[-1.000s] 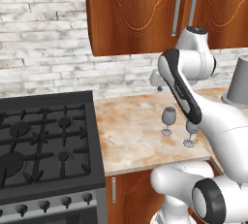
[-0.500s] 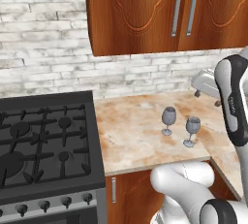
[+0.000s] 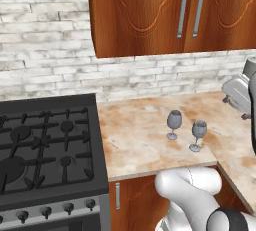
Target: Retrieve the wine glasses from the counter and place one next to each plate.
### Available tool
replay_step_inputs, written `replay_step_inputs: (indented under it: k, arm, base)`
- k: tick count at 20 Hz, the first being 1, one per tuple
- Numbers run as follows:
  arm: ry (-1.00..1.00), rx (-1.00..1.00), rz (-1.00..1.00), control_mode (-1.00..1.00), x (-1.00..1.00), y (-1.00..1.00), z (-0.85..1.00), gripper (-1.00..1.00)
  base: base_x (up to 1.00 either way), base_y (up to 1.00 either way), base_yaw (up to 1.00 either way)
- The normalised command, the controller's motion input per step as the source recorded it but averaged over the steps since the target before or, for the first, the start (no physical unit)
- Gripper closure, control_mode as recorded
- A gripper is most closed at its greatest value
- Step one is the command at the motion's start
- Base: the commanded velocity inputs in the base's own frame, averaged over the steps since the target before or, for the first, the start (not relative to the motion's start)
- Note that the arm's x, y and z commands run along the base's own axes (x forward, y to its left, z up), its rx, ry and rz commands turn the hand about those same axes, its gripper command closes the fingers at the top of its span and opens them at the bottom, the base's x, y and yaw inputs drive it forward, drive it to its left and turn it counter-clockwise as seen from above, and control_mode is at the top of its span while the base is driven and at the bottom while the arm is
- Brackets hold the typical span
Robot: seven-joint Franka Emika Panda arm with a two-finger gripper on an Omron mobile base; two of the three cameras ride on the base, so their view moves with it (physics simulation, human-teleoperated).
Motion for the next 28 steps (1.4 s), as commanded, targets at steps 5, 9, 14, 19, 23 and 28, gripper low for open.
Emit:
replay_step_inputs:
  k: [5,9,14,19,23,28]
  arm:
    - [0.15,0.16,-0.29,-1.0,-0.03,-0.37,-0.21,-1.0]
    - [0.22,0.23,-0.25,-1.0,0.0,-0.39,-0.28,-1.0]
    - [0.23,0.24,-0.17,-1.0,0.0,-0.27,-0.26,-1.0]
    - [0.18,0.13,-0.09,-1.0,0.0,0.0,-0.35,-1.0]
    - [0.17,0.12,-0.08,-1.0,0.25,0.04,-0.37,-1.0]
    - [0.02,0.16,-0.09,-1.0,0.04,0.0,-0.26,-1.0]
  base:
    - [0.0,0.0,0.0]
    - [0.0,0.0,0.0]
    - [0.0,0.0,0.0]
    - [0.0,0.0,0.0]
    - [0.0,0.0,0.0]
    - [0.0,0.0,0.0]
